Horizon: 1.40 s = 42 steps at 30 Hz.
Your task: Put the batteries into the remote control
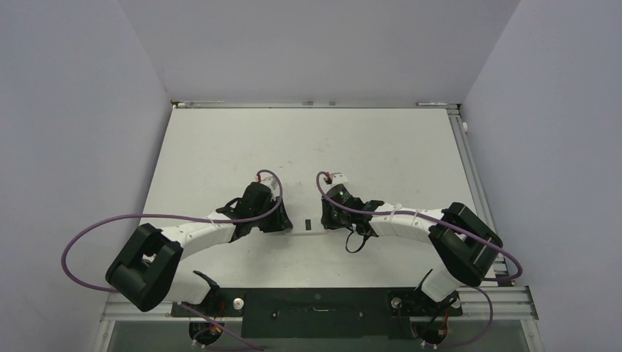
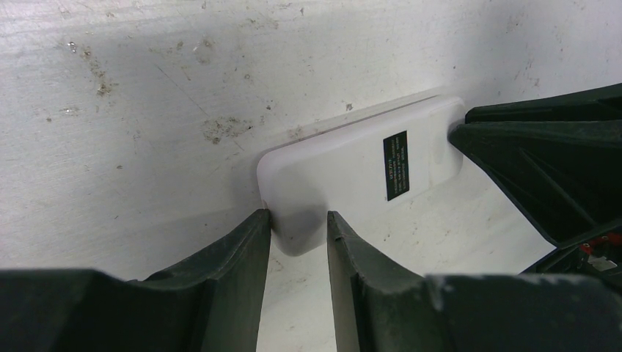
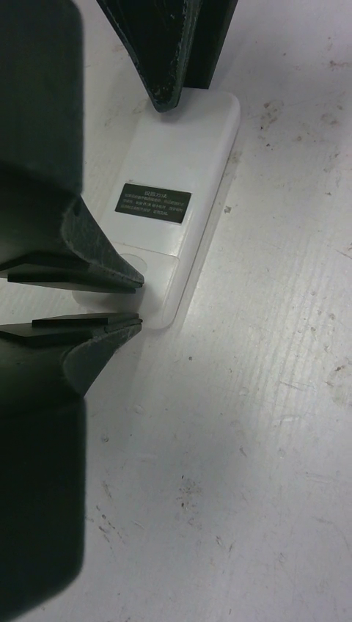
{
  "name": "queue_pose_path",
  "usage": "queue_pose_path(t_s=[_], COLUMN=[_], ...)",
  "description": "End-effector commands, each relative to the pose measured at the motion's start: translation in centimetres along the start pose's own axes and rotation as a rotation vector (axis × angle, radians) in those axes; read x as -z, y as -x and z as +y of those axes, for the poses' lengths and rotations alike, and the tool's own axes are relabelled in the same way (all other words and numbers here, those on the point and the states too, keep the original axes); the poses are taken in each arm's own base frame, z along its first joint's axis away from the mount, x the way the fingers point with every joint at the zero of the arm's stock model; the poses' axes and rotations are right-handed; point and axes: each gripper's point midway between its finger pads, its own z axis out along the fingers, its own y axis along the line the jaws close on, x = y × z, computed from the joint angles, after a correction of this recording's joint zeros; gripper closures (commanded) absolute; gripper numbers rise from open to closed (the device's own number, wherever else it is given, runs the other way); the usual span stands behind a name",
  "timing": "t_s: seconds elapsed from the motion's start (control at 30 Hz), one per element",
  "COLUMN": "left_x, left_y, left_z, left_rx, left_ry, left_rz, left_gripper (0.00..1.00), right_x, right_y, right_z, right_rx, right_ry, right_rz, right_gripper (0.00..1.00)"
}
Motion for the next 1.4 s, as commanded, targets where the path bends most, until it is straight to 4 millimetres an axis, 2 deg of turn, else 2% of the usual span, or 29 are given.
queue_pose_path(t_s=[0.0,0.1,0.4,0.57,0.8,0.87,1.1,1.37], left_x=[-0.2,-0.4,-0.9,-0.8,-0.6,-0.6,-0.1,1.7], left_y=[1.0,0.8,0.5,0.7,1.1,1.3,1.9,3.4], left_z=[-1.8,-1.8,-1.9,-1.8,-1.7,-1.6,-1.4,-1.4], left_rx=[-0.02,-0.019,-0.023,-0.024,-0.031,-0.031,-0.032,-0.037], left_ry=[-0.072,-0.072,-0.072,-0.063,-0.043,-0.036,-0.006,0.03], left_rz=[-0.027,-0.02,-0.01,-0.019,-0.029,-0.033,-0.048,-0.107], left_gripper=[0.69,0.69,0.7,0.7,0.66,0.64,0.6,0.55], right_x=[-0.3,-0.4,-0.6,-0.7,-0.1,0.2,1.6,3.8], right_y=[0.6,-0.2,-0.9,-1.3,-0.2,-0.2,1.3,3.3], right_z=[2.2,2.7,4.6,4.4,3.6,2.8,0.7,-0.6], right_rx=[-0.016,-0.018,-0.022,-0.017,-0.001,0.01,0.054,0.206], right_ry=[0.065,0.09,0.152,0.144,0.095,0.059,-0.031,-0.079], right_rz=[-0.024,0.005,0.011,0.018,-0.018,-0.017,-0.066,-0.097], right_gripper=[0.83,0.84,0.86,0.86,0.83,0.81,0.7,0.44])
